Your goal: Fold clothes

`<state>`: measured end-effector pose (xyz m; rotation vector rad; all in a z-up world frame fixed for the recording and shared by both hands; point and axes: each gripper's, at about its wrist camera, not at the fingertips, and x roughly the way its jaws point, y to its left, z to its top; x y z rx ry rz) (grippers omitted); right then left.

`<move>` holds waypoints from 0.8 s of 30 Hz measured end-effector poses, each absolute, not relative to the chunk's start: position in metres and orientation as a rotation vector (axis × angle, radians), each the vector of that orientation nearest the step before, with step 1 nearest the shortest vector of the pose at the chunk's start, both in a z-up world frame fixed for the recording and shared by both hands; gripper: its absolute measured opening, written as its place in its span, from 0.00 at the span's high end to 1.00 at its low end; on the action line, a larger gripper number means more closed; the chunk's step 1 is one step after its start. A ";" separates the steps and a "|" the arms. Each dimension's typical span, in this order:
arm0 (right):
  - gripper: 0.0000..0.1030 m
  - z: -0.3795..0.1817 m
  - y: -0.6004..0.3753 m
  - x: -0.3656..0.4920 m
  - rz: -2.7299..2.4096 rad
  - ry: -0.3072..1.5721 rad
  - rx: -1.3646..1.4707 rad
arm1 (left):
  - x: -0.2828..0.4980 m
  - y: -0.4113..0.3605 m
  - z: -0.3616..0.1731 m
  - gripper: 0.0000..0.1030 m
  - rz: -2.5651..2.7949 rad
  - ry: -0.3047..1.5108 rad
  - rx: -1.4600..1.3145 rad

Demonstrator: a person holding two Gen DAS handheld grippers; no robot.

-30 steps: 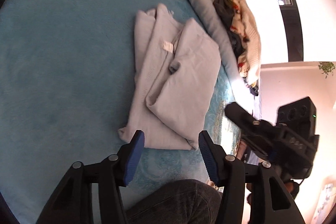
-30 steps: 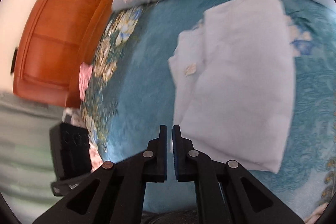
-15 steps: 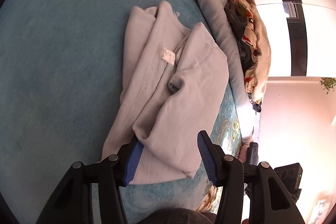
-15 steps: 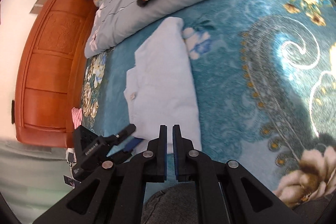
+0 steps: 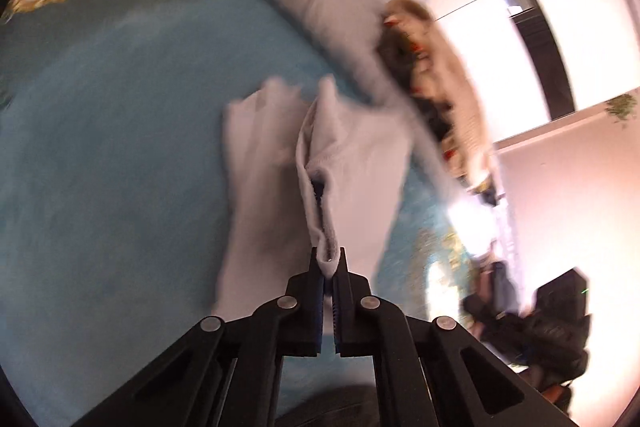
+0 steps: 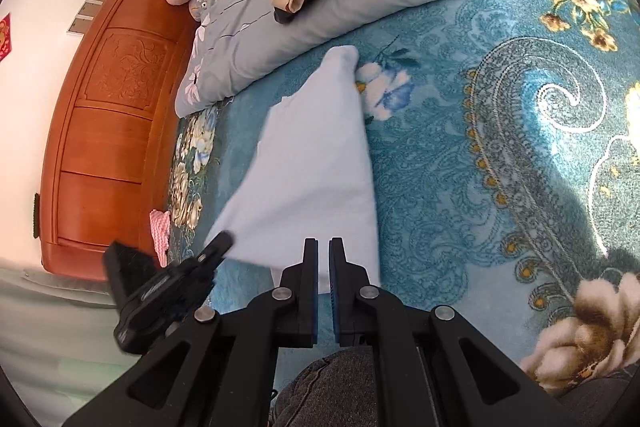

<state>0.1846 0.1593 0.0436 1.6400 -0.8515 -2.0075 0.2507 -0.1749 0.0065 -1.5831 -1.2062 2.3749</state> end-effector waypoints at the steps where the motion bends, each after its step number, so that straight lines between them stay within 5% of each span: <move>1: 0.95 0.041 0.158 0.185 -2.001 -0.850 1.649 | 0.256 -0.177 -0.008 0.97 2.360 -1.221 -1.645; 5: 0.95 0.028 0.150 0.186 -1.968 -0.847 1.691 | 0.263 -0.182 -0.036 0.96 2.270 -1.349 -1.681; 10: 0.92 0.015 0.137 0.182 -1.937 -0.809 1.742 | 0.256 -0.176 -0.024 0.93 2.279 -1.211 -1.694; 12: 0.78 0.008 0.133 0.177 -1.934 -0.785 1.769 | 0.258 -0.181 -0.020 0.84 2.262 -1.216 -1.698; 13: 0.67 0.004 0.131 0.175 -1.934 -0.776 1.781 | 0.261 -0.186 -0.019 0.71 2.262 -1.225 -1.689; 15: 0.61 -0.004 0.126 0.170 -1.914 -0.759 1.796 | 0.266 -0.199 -0.017 0.53 2.284 -1.247 -1.659; 24: 0.53 -0.054 0.105 0.157 -1.780 -0.697 1.944 | 0.250 -0.232 -0.024 0.48 2.299 -1.433 -1.589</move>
